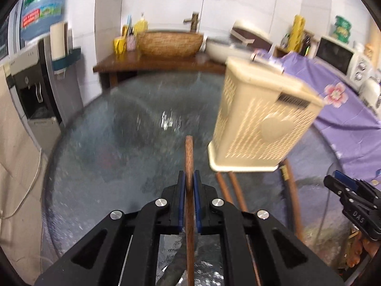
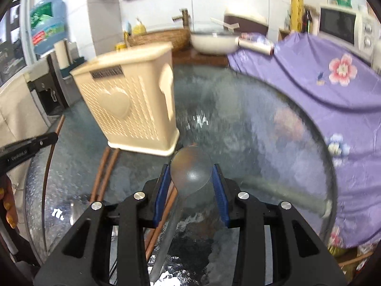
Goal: Organize utensils
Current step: 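Lift the chopstick and plastic spoon and carry both over the cream basket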
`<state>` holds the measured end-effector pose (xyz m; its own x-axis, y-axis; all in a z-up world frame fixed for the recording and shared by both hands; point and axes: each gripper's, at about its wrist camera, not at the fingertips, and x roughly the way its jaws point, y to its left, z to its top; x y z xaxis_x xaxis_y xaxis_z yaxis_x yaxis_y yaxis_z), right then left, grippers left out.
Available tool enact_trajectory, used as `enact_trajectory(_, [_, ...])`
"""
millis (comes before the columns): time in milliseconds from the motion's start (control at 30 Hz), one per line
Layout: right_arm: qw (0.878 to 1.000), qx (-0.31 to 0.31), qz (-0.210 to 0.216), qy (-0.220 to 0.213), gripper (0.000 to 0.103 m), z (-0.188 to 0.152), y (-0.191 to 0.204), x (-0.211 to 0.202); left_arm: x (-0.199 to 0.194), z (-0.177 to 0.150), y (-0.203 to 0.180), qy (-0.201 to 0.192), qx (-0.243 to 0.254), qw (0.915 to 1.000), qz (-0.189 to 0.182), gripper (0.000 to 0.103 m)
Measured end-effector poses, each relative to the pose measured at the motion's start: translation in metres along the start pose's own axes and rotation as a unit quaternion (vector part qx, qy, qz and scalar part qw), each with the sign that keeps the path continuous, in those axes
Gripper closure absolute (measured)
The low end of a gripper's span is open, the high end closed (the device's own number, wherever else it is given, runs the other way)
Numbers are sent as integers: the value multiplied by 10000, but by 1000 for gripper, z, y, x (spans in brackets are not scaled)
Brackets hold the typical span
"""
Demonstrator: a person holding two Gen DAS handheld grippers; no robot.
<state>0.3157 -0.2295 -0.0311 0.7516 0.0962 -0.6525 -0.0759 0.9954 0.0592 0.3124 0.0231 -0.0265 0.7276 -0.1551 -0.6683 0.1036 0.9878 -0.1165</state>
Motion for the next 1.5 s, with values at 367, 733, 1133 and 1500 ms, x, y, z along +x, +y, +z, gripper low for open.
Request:
enact_trajectory(367, [9965, -471, 252, -645, 66, 12, 7, -66, -86, 13, -13, -985, 225, 9947, -177, 96])
enact_trajectory(733, [9953, -541, 399, -699, 66, 12, 10, -80, -95, 13, -14, -1137, 268, 9931, -140, 96])
enact_trajectory(1133, [9932, -671, 638, -711, 66, 25, 19, -84, -105, 26, -14, -1315, 316, 9906, -208, 96])
enact_trajectory(1500, [9872, -903, 805, -1043, 66, 86, 33, -100, -133, 81, -28, -1717, 452, 9829, -498, 96])
